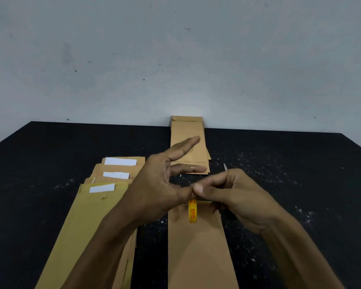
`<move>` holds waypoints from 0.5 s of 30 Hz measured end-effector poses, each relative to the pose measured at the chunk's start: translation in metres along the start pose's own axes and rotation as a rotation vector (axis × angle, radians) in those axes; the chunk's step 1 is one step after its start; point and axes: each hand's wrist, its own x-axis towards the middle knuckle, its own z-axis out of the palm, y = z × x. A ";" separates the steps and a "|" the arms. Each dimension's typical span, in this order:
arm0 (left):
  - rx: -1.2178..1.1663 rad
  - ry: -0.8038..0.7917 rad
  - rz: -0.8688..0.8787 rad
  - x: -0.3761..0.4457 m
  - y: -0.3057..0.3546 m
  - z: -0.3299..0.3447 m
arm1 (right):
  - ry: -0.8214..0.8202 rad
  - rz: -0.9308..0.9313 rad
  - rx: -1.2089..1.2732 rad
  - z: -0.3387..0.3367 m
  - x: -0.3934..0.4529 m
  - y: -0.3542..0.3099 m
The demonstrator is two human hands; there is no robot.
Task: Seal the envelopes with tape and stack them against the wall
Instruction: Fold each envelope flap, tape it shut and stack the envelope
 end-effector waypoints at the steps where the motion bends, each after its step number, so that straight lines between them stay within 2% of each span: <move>1: -0.018 -0.004 -0.013 0.000 -0.002 0.000 | 0.010 0.000 0.065 0.000 0.001 0.003; 5: -0.110 0.020 -0.032 -0.003 -0.010 -0.002 | 0.066 -0.047 0.239 0.004 0.000 0.012; 9: -0.196 0.162 -0.028 -0.003 -0.019 -0.006 | 0.244 -0.076 0.397 0.012 0.003 0.013; 11: -0.124 0.260 -0.029 -0.004 -0.023 -0.008 | 0.362 -0.106 0.425 0.013 0.005 0.011; 15: 0.164 0.358 -0.059 -0.008 -0.028 0.001 | 0.533 -0.081 0.263 0.010 0.018 0.011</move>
